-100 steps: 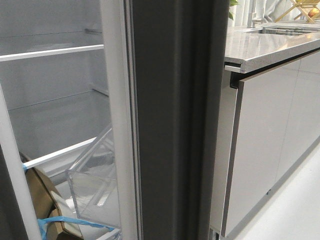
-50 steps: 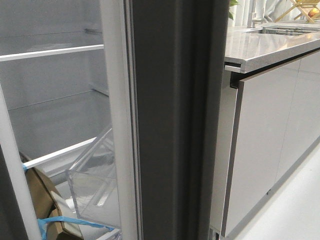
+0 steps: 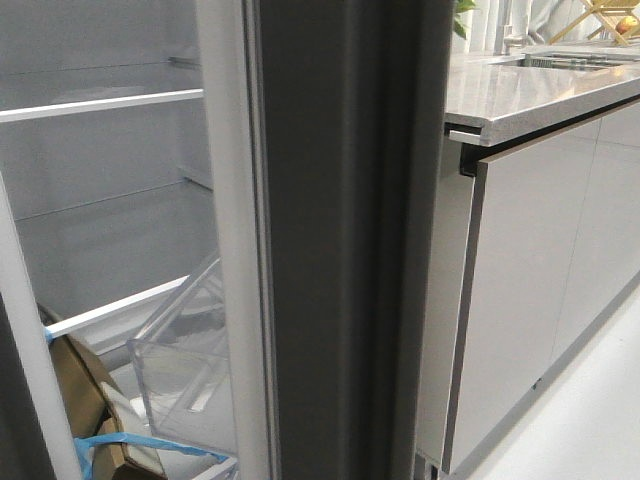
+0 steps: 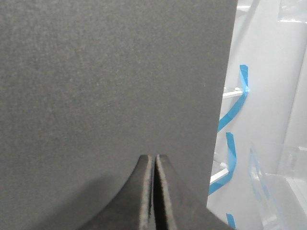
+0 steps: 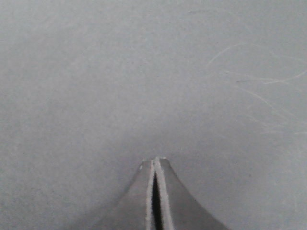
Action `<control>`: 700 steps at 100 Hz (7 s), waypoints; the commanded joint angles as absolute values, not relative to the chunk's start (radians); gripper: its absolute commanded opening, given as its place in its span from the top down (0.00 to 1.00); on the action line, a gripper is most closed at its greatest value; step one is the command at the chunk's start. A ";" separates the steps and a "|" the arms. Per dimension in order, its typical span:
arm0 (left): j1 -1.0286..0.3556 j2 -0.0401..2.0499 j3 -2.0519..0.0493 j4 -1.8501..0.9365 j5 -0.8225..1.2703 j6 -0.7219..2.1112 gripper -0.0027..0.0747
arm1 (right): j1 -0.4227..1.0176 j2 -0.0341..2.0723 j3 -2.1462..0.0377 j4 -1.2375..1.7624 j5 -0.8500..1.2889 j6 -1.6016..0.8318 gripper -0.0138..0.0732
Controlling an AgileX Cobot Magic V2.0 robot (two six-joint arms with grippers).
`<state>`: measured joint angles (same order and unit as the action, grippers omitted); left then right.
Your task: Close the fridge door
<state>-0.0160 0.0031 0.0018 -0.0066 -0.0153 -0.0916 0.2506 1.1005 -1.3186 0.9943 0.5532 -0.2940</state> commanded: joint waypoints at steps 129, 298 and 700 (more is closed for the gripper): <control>-0.024 0.022 0.030 -0.008 -0.092 -0.095 0.99 | 0.416 1.521 -1.637 1.270 0.501 -0.523 0.93; -0.024 0.022 0.030 -0.008 -0.092 -0.095 0.99 | 0.566 1.741 -1.686 0.812 0.007 -0.459 0.93; -0.024 0.022 0.030 -0.008 -0.092 -0.095 0.99 | -0.102 -0.020 0.023 0.057 -0.059 0.019 0.93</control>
<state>-0.0160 0.0031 0.0018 -0.0066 -0.0153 -0.0916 -0.0949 -0.0077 0.0118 0.0661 0.0113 0.0191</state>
